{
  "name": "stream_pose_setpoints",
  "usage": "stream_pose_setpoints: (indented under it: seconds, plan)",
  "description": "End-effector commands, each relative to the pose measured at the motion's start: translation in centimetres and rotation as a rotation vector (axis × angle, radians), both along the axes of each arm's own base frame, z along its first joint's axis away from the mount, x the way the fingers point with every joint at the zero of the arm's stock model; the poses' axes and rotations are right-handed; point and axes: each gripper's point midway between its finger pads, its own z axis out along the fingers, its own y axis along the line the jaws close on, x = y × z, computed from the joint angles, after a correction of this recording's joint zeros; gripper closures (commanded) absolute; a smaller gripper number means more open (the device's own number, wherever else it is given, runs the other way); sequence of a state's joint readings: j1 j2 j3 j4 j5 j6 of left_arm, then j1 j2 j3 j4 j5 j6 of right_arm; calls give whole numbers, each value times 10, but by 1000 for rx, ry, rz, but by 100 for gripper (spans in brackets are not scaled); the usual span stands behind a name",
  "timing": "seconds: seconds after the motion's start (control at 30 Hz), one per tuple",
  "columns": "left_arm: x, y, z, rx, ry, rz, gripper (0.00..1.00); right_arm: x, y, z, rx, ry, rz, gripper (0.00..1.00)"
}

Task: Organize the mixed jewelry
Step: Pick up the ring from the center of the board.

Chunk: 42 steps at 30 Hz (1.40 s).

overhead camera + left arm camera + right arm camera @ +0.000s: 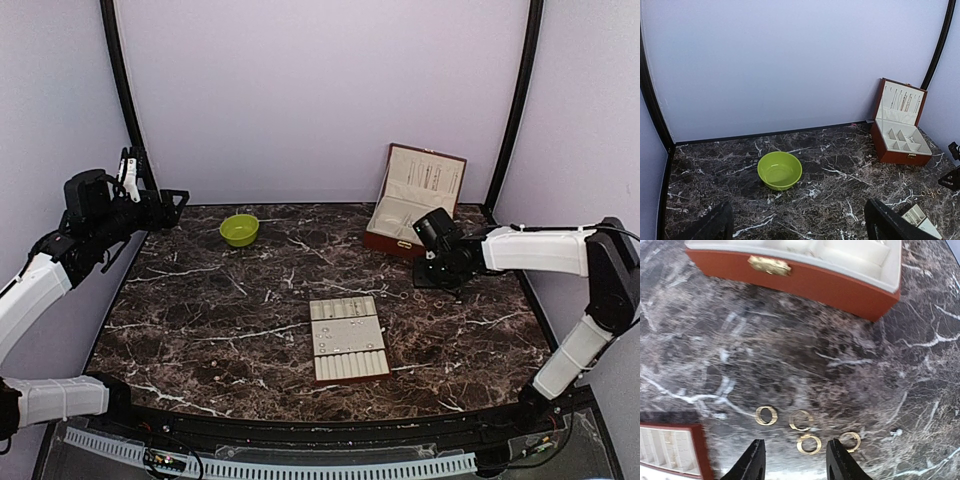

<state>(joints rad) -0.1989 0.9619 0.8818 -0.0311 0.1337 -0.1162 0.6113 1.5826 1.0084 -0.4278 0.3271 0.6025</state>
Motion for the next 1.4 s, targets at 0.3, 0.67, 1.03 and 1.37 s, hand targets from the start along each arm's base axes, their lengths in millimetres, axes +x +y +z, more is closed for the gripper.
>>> stream_pose_setpoints:
  seconds: [0.3, 0.67, 1.03, 1.37]
  plan:
    - [2, 4, 1, 10, -17, 16, 7, 19, -17, -45, -2, 65, -13, 70]
    - [2, 4, 0, 11, -15, 18, 7, 23, -15, -62, -16, 95, 9, 77]
    - [3, 4, -1, 12, -13, 19, 7, 29, -15, -70, -29, 99, 18, 85]
    - [4, 4, -3, 14, -6, 21, 7, 32, -18, -69, -30, 83, 10, 98]
